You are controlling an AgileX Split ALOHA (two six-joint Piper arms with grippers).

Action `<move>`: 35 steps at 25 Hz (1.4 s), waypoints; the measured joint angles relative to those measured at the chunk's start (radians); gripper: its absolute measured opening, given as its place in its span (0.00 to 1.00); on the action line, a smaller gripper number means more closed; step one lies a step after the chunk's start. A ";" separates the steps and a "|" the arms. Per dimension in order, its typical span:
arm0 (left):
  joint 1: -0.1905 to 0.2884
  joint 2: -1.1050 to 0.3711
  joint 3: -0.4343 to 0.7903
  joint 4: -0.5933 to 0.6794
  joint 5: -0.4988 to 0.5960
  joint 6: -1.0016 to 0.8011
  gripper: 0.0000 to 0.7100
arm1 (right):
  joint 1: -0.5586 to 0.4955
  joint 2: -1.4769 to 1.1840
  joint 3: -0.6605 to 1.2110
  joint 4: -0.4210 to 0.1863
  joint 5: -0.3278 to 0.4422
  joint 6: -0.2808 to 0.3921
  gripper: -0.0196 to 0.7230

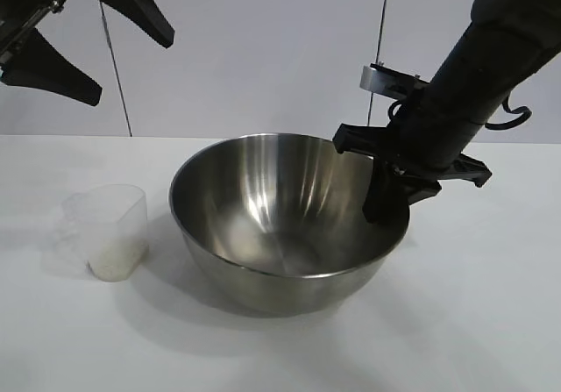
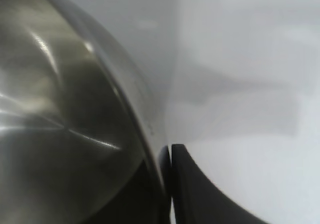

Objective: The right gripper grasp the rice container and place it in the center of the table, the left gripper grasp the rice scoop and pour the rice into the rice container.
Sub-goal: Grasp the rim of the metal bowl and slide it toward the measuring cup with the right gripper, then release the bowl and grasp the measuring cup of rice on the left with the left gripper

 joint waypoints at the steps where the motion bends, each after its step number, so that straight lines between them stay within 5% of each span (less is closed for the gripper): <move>1: 0.000 0.000 0.000 0.000 0.000 0.000 0.91 | 0.000 0.000 0.000 -0.012 -0.001 0.005 0.04; 7: 0.000 0.000 0.000 0.000 0.000 0.000 0.91 | 0.000 0.000 -0.003 -0.031 0.000 0.014 0.12; 9: 0.000 0.000 0.000 0.000 0.000 0.000 0.91 | 0.000 0.000 -0.005 -0.026 0.000 0.018 0.29; 12: 0.000 0.000 0.000 0.000 0.000 0.000 0.91 | 0.000 -0.001 -0.008 -0.024 0.002 0.028 0.67; 15: 0.000 0.000 0.000 0.000 -0.001 0.000 0.91 | 0.000 -0.002 -0.035 -0.025 0.047 0.045 0.83; 25: 0.000 0.000 0.000 0.000 -0.003 0.000 0.91 | 0.000 -0.059 -0.303 -0.178 0.298 0.188 0.87; 35: 0.000 0.000 0.000 0.000 0.003 0.033 0.91 | -0.162 -0.134 -0.357 -0.078 0.440 0.148 0.87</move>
